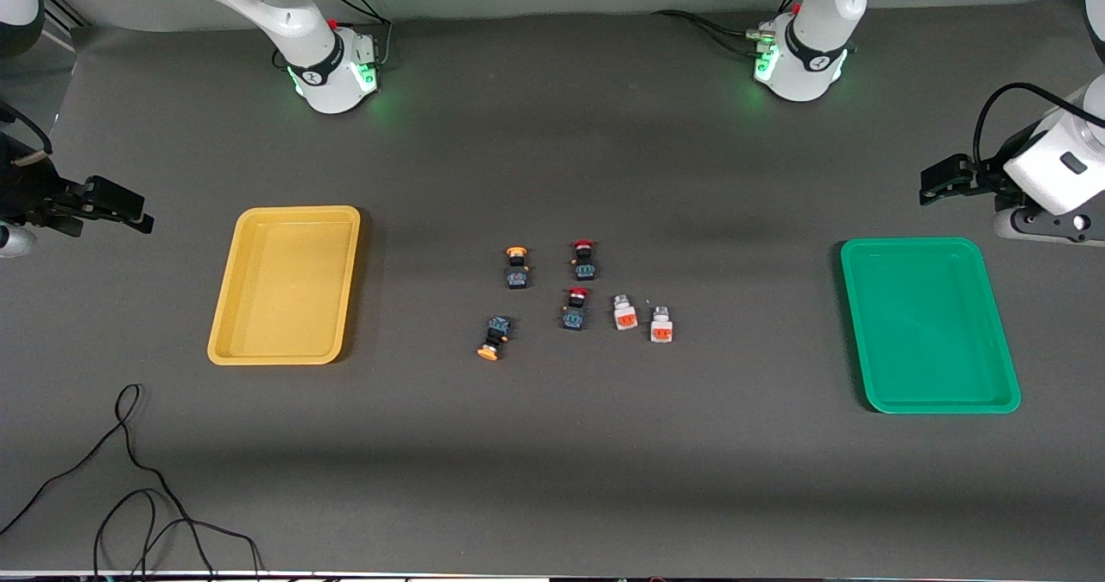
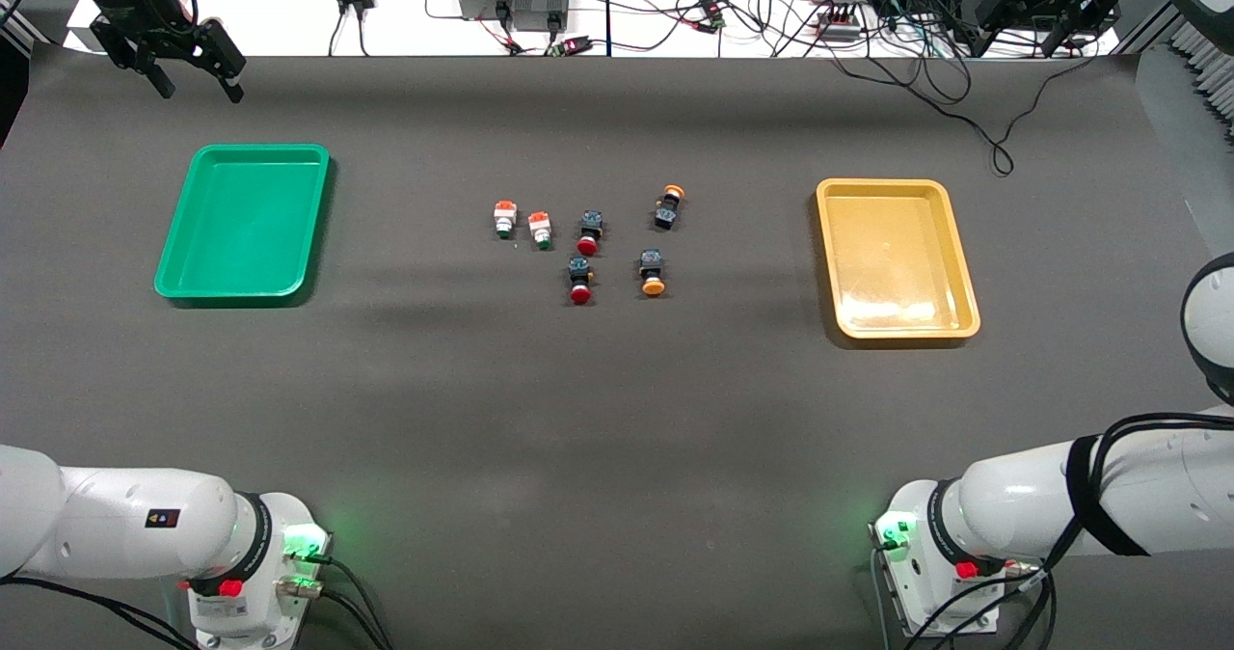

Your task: Place green and yellow buttons in trays

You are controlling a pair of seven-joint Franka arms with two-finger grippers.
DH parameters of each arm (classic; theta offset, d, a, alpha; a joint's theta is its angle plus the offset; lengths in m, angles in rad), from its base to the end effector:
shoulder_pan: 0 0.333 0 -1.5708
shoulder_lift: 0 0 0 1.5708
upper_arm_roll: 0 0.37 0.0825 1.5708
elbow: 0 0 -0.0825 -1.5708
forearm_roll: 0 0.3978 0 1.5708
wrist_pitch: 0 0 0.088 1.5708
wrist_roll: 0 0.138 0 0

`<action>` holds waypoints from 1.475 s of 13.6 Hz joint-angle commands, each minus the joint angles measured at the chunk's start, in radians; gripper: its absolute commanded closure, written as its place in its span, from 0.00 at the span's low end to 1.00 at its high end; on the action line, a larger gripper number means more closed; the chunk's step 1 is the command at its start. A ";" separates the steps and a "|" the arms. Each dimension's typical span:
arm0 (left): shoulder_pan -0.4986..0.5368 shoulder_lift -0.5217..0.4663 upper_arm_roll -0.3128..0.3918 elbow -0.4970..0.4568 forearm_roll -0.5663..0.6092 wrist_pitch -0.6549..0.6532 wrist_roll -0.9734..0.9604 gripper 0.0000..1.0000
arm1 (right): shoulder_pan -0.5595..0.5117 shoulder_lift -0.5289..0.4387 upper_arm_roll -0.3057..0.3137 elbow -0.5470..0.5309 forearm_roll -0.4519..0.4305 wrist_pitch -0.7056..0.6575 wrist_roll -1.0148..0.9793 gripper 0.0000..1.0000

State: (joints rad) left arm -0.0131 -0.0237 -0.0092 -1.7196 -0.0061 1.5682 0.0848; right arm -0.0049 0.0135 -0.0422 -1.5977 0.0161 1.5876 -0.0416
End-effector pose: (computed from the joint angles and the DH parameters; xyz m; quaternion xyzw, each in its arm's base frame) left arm 0.5482 -0.0131 0.5890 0.9965 -0.0532 -0.0637 0.0049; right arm 0.5725 -0.0246 0.6282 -0.9999 0.0030 0.0114 0.0083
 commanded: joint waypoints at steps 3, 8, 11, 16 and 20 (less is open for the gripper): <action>0.009 -0.004 -0.002 0.003 -0.014 -0.002 0.015 0.01 | 0.003 0.009 0.001 0.019 0.008 -0.009 0.006 0.00; 0.007 -0.004 -0.003 0.002 -0.006 -0.010 0.016 0.00 | 0.002 0.010 0.002 0.016 0.012 -0.008 0.003 0.00; 0.009 -0.002 -0.002 0.003 -0.008 -0.020 0.015 0.00 | 0.006 0.010 0.002 0.004 0.012 -0.011 0.005 0.00; 0.007 -0.002 -0.002 0.003 -0.006 -0.030 0.015 0.01 | 0.137 0.008 0.005 -0.117 0.027 0.101 0.061 0.00; 0.001 0.001 -0.005 0.009 -0.006 -0.036 -0.005 0.02 | 0.328 0.011 0.005 -0.200 0.028 0.216 0.318 0.00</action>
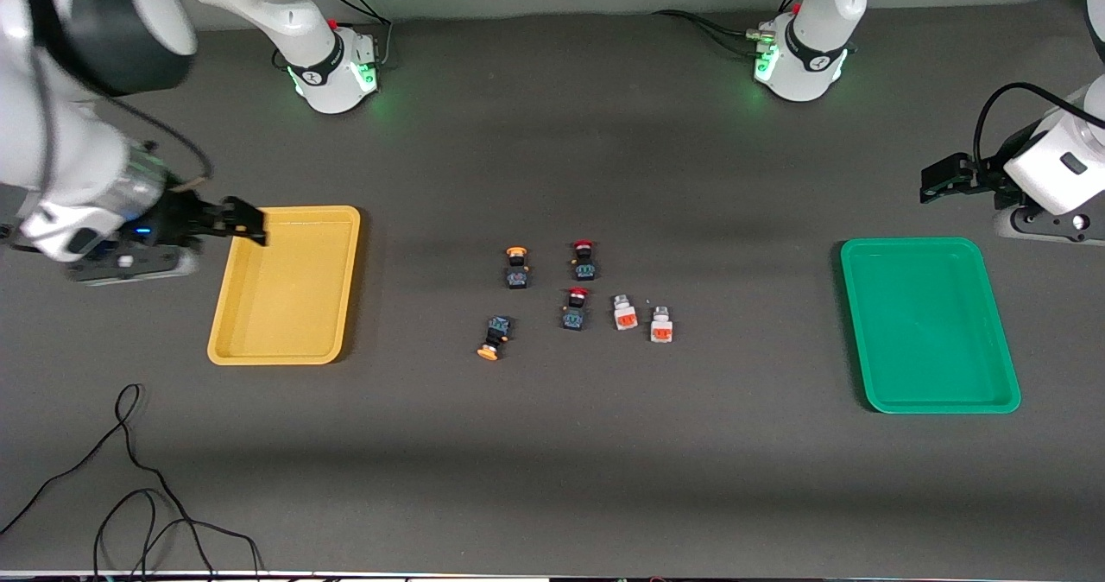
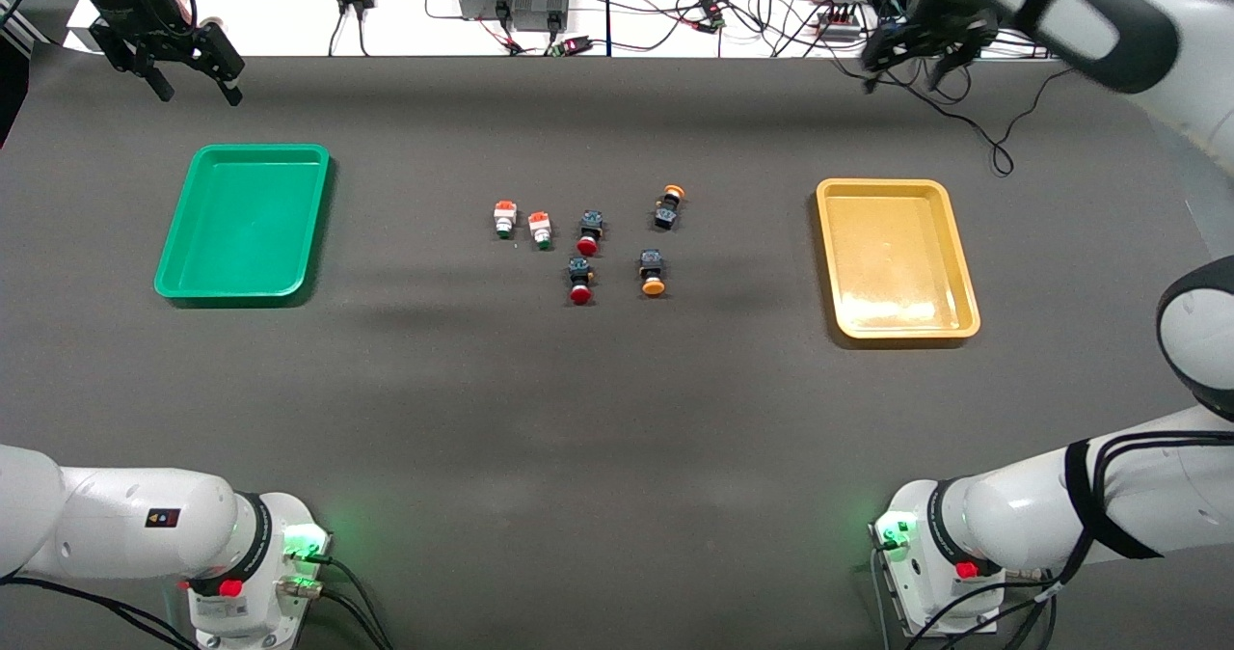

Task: Place green and yellow buttons in trays
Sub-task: 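Reach the right gripper to a yellow-cap button while the left gripper reaches a block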

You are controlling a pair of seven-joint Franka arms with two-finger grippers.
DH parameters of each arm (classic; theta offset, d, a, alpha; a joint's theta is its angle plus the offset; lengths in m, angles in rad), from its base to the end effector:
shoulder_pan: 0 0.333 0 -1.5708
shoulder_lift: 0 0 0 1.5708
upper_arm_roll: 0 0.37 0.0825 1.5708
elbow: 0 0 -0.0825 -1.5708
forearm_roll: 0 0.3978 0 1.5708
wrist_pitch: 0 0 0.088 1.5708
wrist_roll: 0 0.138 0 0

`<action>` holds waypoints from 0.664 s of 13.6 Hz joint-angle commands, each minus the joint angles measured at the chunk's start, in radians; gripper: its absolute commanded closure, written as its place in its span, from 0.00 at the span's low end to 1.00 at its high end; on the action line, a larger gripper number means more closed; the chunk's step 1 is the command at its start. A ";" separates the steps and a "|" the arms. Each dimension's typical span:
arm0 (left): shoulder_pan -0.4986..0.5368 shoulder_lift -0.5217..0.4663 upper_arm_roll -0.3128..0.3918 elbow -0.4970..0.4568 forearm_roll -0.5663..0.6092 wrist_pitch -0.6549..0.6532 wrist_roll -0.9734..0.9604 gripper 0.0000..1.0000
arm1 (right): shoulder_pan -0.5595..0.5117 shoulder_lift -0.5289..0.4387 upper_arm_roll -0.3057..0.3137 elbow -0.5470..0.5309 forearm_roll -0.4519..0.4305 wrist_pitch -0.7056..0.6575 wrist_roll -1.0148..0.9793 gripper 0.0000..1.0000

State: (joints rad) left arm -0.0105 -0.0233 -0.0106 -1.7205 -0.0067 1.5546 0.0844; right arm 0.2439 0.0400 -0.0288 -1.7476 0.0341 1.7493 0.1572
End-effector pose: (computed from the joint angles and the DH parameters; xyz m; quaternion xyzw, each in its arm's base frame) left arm 0.5462 -0.0125 0.5874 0.9961 -0.0524 -0.0711 0.0055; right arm 0.5717 0.1294 0.5532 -0.9994 -0.0256 0.0218 0.0123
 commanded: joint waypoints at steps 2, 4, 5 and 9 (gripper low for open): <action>-0.005 0.008 -0.006 0.013 -0.013 -0.021 -0.005 0.04 | 0.187 -0.009 -0.008 -0.091 0.009 0.120 0.278 0.00; -0.025 0.029 -0.029 0.027 -0.019 -0.005 -0.009 0.14 | 0.306 0.015 -0.010 -0.095 0.007 0.145 0.430 0.00; -0.035 0.046 -0.051 0.041 -0.019 -0.002 -0.041 0.15 | 0.357 0.023 -0.010 -0.095 0.007 0.157 0.490 0.00; -0.046 0.144 -0.153 0.087 -0.024 0.053 -0.164 0.14 | 0.465 0.087 -0.010 -0.096 0.001 0.254 0.642 0.00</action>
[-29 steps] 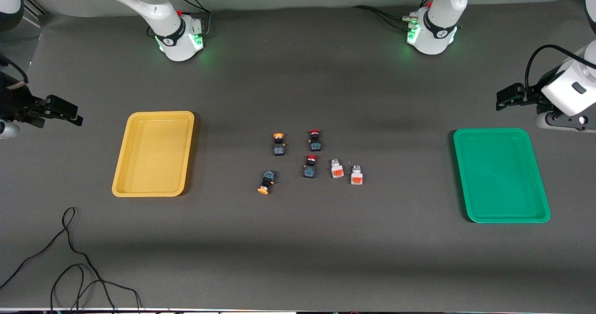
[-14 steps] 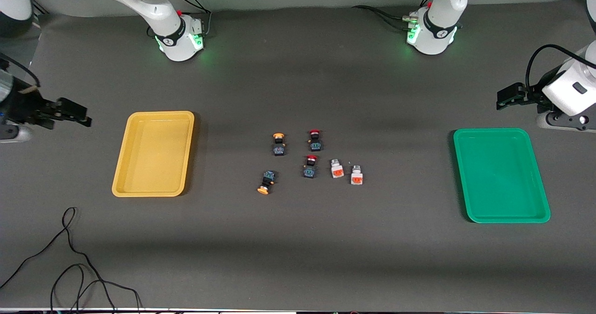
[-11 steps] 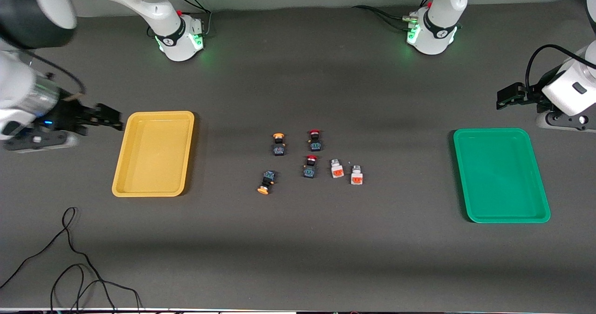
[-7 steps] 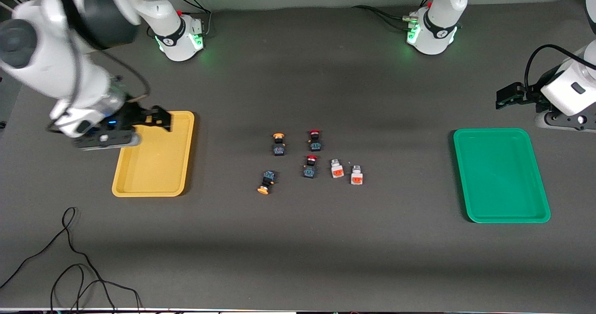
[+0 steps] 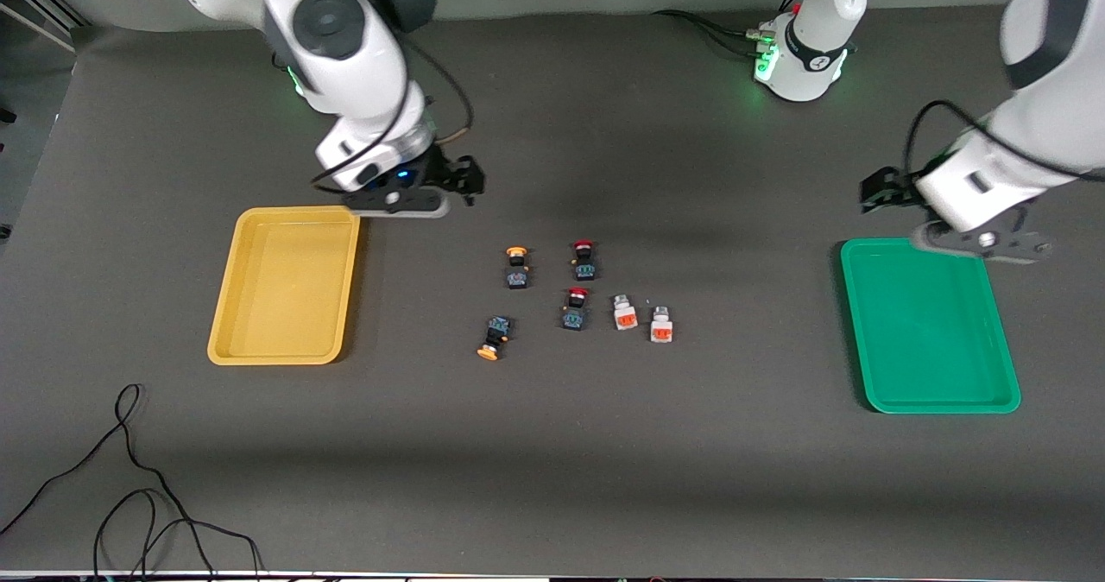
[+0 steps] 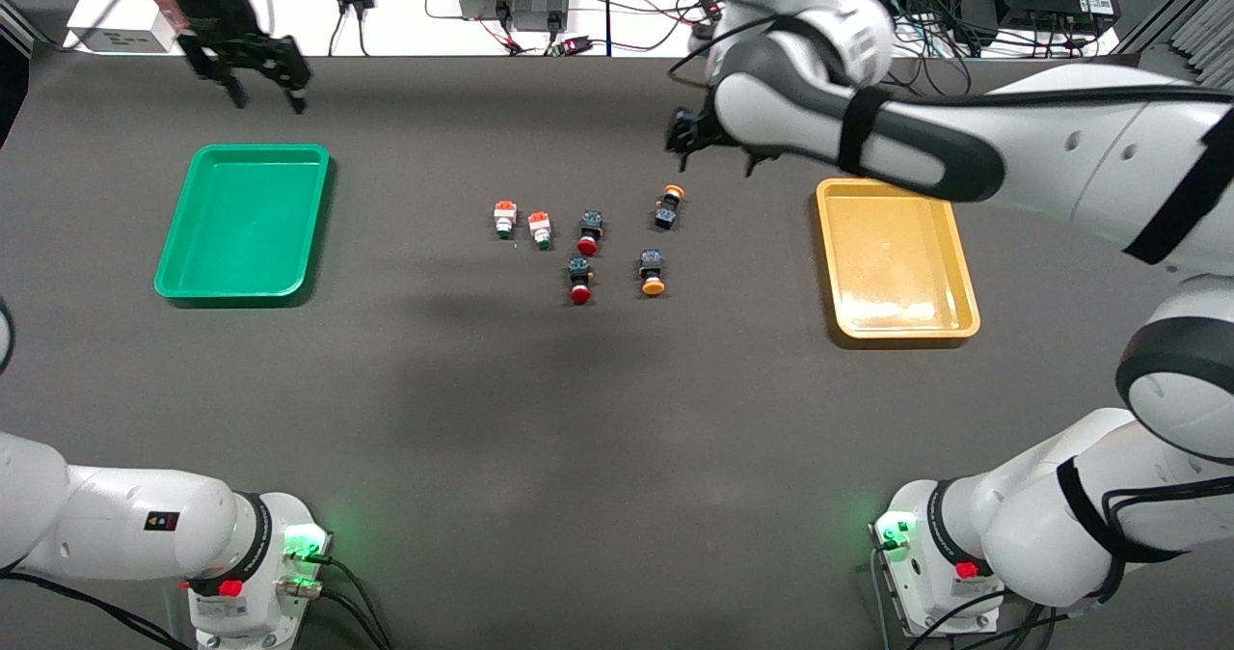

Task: Place green and yellow buttons in trays
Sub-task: 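Reach the right gripper to a yellow-cap button while the left gripper reaches a block, then grasp the button with the right gripper while the left gripper grasps the block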

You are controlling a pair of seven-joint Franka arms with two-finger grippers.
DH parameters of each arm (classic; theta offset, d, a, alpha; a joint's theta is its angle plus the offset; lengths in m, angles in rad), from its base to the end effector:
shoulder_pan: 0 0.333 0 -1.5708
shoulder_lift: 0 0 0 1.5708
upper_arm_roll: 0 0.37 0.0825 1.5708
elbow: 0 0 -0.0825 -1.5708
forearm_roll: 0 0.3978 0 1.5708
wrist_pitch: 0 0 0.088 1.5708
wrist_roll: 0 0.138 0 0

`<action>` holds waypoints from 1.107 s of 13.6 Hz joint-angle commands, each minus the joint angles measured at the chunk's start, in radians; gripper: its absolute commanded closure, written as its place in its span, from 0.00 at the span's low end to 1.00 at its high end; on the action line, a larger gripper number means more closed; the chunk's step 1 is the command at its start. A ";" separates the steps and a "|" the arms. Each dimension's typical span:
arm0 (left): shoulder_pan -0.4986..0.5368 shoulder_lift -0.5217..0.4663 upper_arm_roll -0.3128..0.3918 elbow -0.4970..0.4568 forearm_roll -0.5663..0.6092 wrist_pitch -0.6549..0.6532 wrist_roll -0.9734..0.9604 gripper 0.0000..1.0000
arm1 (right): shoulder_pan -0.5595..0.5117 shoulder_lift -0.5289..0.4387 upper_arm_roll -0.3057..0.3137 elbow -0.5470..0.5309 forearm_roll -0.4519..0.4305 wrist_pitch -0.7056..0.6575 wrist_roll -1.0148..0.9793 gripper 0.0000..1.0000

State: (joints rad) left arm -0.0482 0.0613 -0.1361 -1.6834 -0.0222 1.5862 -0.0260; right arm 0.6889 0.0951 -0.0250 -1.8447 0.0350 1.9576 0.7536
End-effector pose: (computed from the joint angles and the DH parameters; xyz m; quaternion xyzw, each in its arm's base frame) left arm 0.5661 -0.1066 0.5599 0.9937 -0.0780 -0.0800 0.0068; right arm 0.4769 0.3779 0.4906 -0.9985 0.0512 0.0030 0.0173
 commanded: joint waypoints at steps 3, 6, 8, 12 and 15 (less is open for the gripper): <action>-0.010 0.149 -0.091 0.047 -0.013 0.115 -0.117 0.13 | 0.026 0.135 -0.013 -0.007 -0.010 0.157 0.046 0.00; -0.012 0.244 -0.138 0.045 -0.012 0.208 -0.204 0.13 | 0.050 0.282 -0.015 -0.045 -0.012 0.361 0.046 0.00; -0.042 0.302 -0.143 0.045 -0.010 0.280 -0.230 0.11 | 0.063 0.368 -0.015 -0.045 -0.024 0.458 0.046 0.00; -0.093 0.428 -0.143 0.044 -0.007 0.427 -0.330 0.10 | 0.064 0.475 -0.016 -0.051 -0.073 0.564 0.046 0.00; -0.117 0.520 -0.143 0.044 0.002 0.540 -0.383 0.10 | 0.066 0.506 -0.016 -0.057 -0.073 0.596 0.044 0.02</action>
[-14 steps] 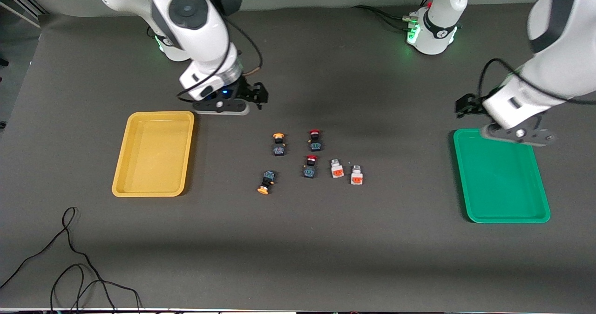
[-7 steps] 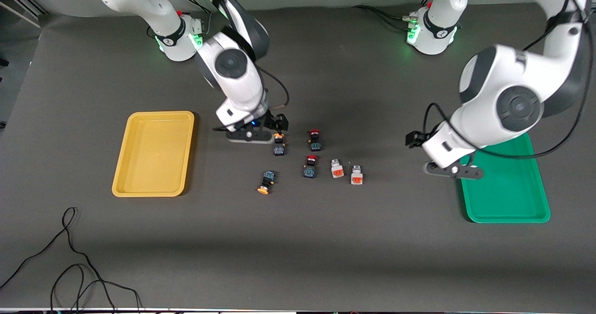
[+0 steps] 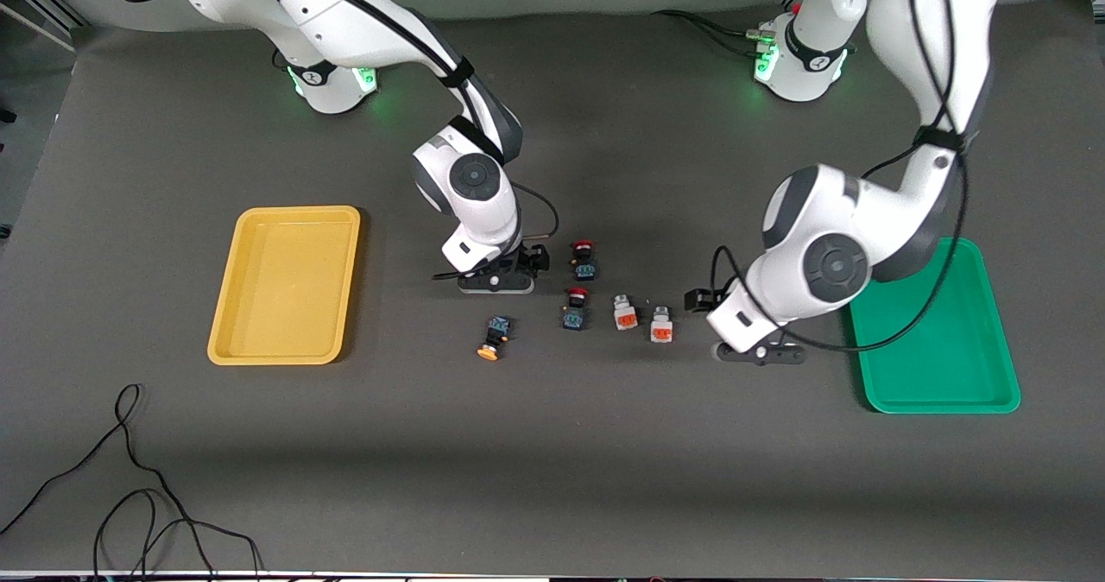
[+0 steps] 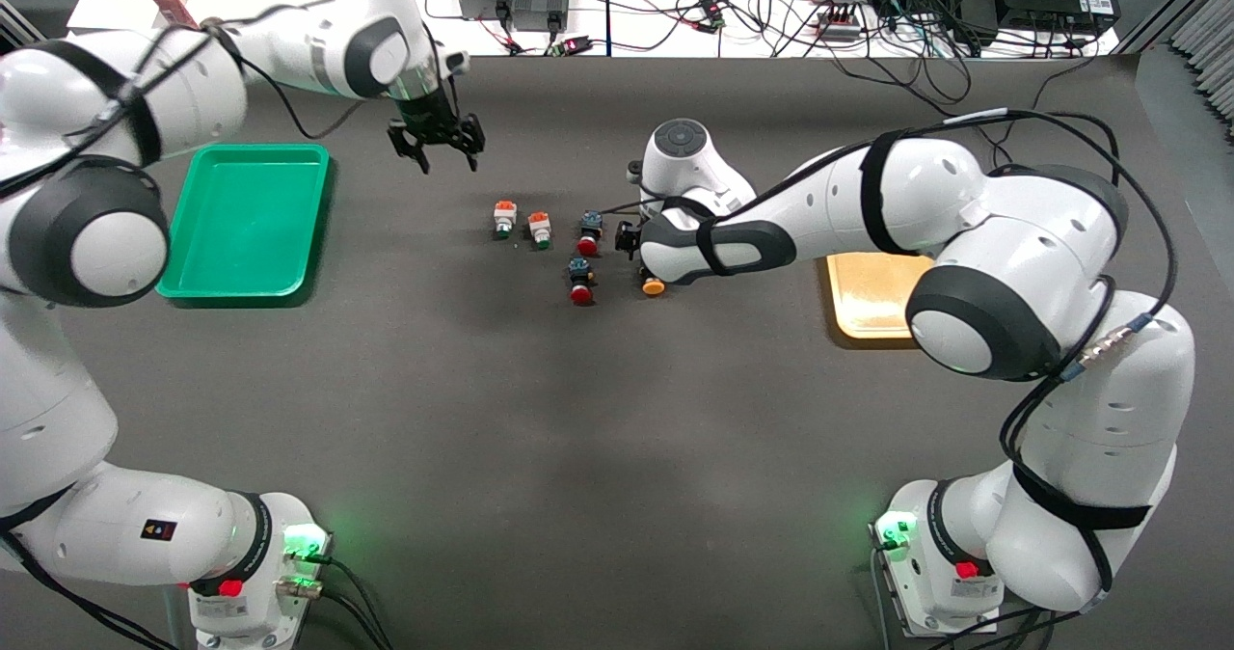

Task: Place green and yellow buttons in trays
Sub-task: 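Grasp the button with the right gripper while the left gripper grasps the block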

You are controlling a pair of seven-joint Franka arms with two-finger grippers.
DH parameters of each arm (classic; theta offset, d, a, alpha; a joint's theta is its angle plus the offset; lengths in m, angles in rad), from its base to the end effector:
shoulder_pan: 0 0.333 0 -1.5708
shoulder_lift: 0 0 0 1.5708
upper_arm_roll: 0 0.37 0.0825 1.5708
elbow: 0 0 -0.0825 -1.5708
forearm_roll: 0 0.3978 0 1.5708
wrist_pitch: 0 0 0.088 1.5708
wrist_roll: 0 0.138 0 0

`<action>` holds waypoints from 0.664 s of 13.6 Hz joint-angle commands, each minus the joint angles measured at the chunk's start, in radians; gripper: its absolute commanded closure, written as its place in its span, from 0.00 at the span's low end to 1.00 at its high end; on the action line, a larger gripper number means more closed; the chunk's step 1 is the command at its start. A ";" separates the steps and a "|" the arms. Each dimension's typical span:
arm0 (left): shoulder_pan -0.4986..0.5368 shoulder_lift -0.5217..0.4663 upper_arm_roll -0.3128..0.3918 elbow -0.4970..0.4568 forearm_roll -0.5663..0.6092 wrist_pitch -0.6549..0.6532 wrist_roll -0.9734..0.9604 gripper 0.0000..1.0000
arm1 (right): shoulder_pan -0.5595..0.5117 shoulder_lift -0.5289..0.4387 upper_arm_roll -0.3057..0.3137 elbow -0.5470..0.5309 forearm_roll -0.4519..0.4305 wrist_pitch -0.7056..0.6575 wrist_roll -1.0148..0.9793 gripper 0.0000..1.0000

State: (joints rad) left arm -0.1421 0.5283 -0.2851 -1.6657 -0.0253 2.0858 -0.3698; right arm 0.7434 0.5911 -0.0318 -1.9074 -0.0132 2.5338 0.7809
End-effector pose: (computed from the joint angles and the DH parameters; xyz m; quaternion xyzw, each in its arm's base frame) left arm 0.6474 -0.2715 0.3121 0.9956 -0.0066 -0.0726 0.0590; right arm 0.5083 0.4397 0.1908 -0.9994 0.0264 -0.0216 0.0027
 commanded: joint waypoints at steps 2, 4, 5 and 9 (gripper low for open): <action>-0.027 0.110 0.007 0.021 0.007 0.111 -0.073 0.10 | 0.011 0.013 -0.008 0.007 -0.050 0.020 0.017 0.25; -0.043 0.154 0.009 0.023 0.024 0.158 -0.110 0.10 | 0.011 0.025 -0.008 0.010 -0.054 0.034 0.017 0.42; -0.048 0.165 0.009 0.023 0.028 0.174 -0.119 0.10 | 0.011 0.032 -0.008 0.010 -0.054 0.040 0.017 0.52; -0.086 0.202 0.012 0.023 0.028 0.224 -0.176 0.10 | 0.005 -0.017 -0.010 0.018 -0.056 0.005 0.003 0.71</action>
State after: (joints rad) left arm -0.1935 0.7143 -0.2851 -1.6646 -0.0128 2.3034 -0.4970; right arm 0.7437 0.6095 -0.0328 -1.8995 -0.0447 2.5574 0.7804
